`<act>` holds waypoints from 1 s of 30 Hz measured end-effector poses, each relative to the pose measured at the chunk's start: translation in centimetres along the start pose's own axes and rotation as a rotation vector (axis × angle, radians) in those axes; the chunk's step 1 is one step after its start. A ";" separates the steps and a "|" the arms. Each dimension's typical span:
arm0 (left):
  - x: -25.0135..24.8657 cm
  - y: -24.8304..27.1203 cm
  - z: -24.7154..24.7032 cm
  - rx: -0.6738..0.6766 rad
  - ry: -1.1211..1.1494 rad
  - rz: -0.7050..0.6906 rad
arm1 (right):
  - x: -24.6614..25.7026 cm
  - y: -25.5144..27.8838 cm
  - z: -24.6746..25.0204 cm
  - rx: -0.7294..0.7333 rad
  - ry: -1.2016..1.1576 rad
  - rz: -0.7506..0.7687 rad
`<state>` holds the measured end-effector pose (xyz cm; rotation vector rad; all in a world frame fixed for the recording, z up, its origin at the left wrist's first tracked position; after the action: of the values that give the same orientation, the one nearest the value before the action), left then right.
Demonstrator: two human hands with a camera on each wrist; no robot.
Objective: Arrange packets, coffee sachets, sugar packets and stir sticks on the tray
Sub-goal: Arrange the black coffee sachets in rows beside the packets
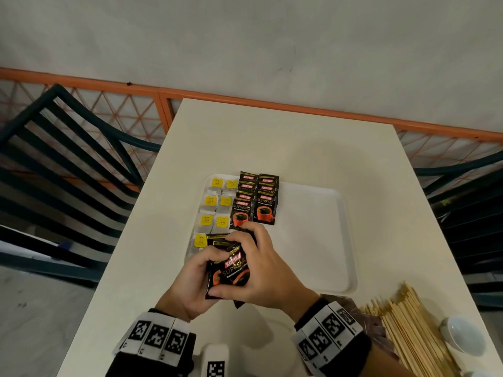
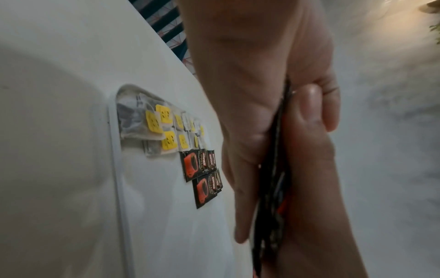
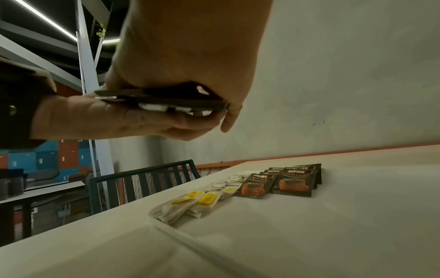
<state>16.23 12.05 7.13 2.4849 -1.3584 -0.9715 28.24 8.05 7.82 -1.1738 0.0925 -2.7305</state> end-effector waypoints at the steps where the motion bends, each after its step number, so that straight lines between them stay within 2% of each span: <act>1: 0.0 0.0 0.0 -0.004 -0.017 0.031 | 0.0 0.0 0.0 -0.011 0.006 0.001; 5: -0.2 0.0 -0.4 -0.068 -0.132 0.081 | -0.1 -0.2 0.0 -0.056 -0.046 -0.018; 7: -0.2 0.0 -0.8 -0.085 -0.092 0.036 | -0.3 -0.3 -0.4 -0.092 -0.133 -0.045; 11: 0.2 -0.1 -1.2 -0.011 0.096 -0.049 | 0.0 -0.8 -0.9 -0.159 -0.242 -0.135; 13: 0.2 -0.1 -1.3 -0.001 0.094 -0.049 | 0.2 -1.0 -1.1 -0.197 -0.245 -0.159; 19: 0.4 0.0 -1.4 -0.104 -0.065 0.003 | 0.2 -0.8 -1.9 -0.306 -0.102 -0.202; 21: 0.6 0.2 -1.2 -0.140 -0.051 -0.003 | 0.6 -0.6 -1.7 -0.235 -0.179 -0.175; 23: 0.9 0.4 -1.1 -0.178 -0.089 -0.021 | 1.0 -0.5 -1.2 -0.067 -0.244 -0.106; 25: 1.0 0.5 -0.6 -0.249 -0.179 -0.010 | 1.3 -0.5 -0.5 0.141 -0.207 -0.062; 27: 0.9 0.4 -0.2 -0.277 -0.187 0.032 | 1.2 -0.5 0.2 0.285 -0.092 -0.052; 30: 0.7 0.6 -1.0 -0.192 -0.089 0.111 | 0.7 -0.6 0.9 0.290 -0.011 -0.035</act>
<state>16.71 11.02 7.84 2.2272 -1.3415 -1.1410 28.29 8.55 9.04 -1.1162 -0.3172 -2.6505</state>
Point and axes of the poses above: each hand's wrist, its own y-axis away from the middle knuckle, its own z-axis out of the back of the hand, x = y × z, the point moved 2 cm from there along -y, towards the middle knuckle
